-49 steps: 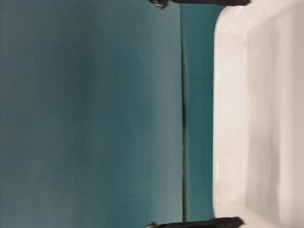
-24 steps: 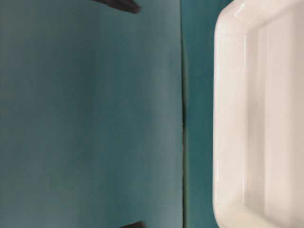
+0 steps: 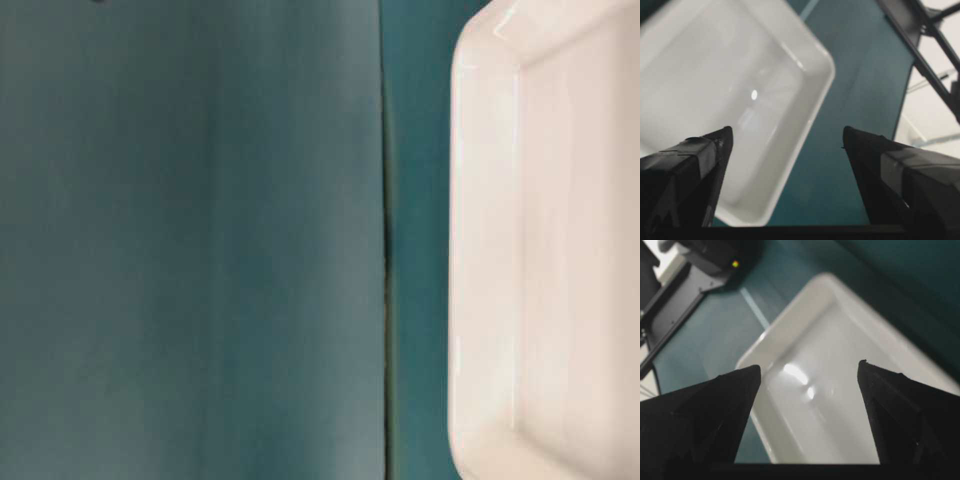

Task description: Lift the white case with both hands.

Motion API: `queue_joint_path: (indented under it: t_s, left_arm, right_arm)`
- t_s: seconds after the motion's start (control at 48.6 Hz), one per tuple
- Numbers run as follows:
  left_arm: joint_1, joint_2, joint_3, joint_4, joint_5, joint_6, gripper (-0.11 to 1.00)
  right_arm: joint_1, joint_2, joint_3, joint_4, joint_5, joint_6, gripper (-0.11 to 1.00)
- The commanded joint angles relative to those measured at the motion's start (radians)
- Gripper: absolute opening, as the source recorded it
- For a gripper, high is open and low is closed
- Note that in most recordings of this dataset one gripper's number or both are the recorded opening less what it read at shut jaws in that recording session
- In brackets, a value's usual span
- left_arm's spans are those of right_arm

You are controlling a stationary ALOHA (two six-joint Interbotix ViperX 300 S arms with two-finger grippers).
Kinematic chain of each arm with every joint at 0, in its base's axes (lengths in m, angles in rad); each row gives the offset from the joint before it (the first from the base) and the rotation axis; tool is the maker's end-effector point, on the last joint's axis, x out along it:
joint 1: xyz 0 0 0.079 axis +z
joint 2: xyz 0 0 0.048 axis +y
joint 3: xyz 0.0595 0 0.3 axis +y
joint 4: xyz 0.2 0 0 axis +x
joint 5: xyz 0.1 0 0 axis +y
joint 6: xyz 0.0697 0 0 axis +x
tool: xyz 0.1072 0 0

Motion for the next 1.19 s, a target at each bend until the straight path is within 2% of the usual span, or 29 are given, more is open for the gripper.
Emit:
queue_joint_path:
  t_s: [0.0, 0.164, 0.391, 0.863, 1.172]
  left_arm:
    - [-0.005, -0.017, -0.026, 0.003, -0.012, 0.064, 0.94]
    - [-0.009, -0.074, -0.031, 0.003, -0.018, 0.176, 0.94]
    - [-0.014, -0.149, -0.029, 0.002, -0.017, 0.230, 0.94]
    - [-0.049, -0.265, -0.043, 0.003, -0.012, 0.376, 0.94]
    - [-0.054, -0.305, -0.052, 0.002, -0.011, 0.394, 0.94]
  right_arm:
    - [0.002, -0.017, -0.012, -0.012, -0.026, -0.052, 0.84]
    - [0.002, -0.084, -0.005, -0.012, -0.051, -0.172, 0.84]
    - [0.002, -0.175, 0.000, -0.012, -0.052, -0.267, 0.84]
    - [0.029, -0.305, 0.002, -0.012, -0.037, -0.368, 0.84]
    - [0.058, -0.357, 0.002, -0.012, -0.028, -0.402, 0.84]
